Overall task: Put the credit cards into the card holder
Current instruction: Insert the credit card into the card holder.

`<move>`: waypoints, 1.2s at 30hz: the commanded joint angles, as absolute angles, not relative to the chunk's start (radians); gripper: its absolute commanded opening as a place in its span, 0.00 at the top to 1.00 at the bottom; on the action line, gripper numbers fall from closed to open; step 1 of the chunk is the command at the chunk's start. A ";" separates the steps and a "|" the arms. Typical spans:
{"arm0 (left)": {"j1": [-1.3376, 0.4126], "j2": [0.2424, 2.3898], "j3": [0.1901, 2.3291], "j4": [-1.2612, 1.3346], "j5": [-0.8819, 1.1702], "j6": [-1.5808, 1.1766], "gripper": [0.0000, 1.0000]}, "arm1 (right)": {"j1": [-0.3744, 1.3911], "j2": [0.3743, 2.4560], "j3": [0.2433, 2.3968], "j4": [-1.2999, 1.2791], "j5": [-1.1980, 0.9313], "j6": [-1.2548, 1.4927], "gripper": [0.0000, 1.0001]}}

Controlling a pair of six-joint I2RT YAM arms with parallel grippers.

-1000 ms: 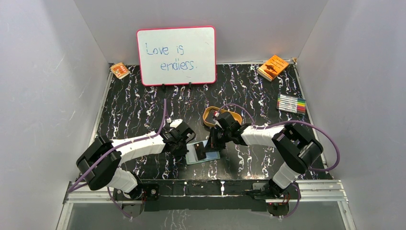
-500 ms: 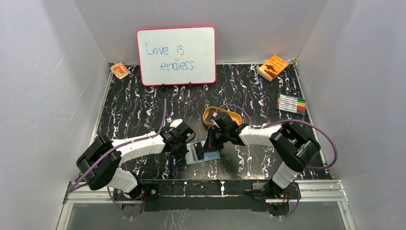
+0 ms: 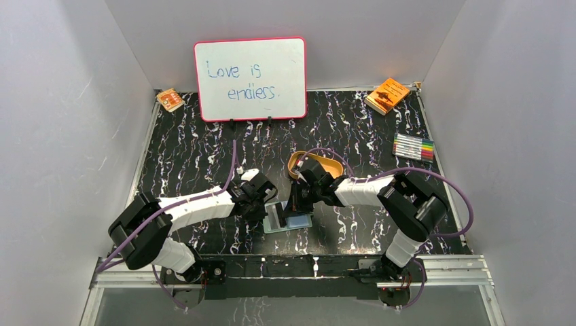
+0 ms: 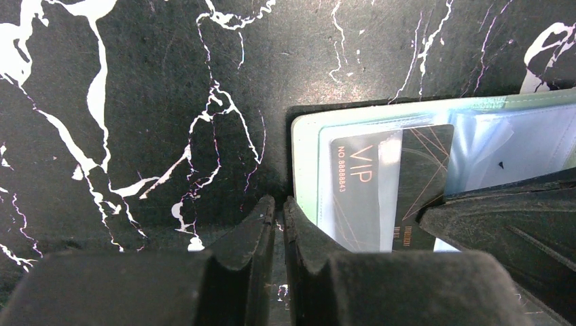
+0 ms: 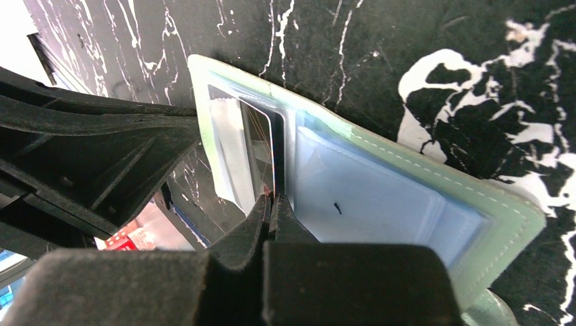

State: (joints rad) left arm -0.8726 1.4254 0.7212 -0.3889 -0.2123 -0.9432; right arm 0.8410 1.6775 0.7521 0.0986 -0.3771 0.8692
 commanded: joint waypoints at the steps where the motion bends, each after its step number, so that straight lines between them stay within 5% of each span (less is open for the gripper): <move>1: -0.876 1.468 0.702 -0.368 -0.167 -0.952 0.92 | 0.858 1.692 0.788 0.101 -0.368 0.865 1.00; 14: -0.876 1.471 0.706 -0.367 -0.169 -0.944 0.92 | 0.859 1.683 0.798 0.099 -0.386 0.861 0.78; 36: -0.876 1.467 0.702 -0.357 -0.160 -0.941 0.93 | 0.888 1.684 0.833 0.104 -0.419 0.869 0.71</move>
State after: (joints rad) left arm -0.8726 1.4345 0.7258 -0.3660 -0.1978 -0.9352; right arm 0.8680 1.6917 0.7784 0.0742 -0.3958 0.8654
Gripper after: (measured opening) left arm 0.075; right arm 0.286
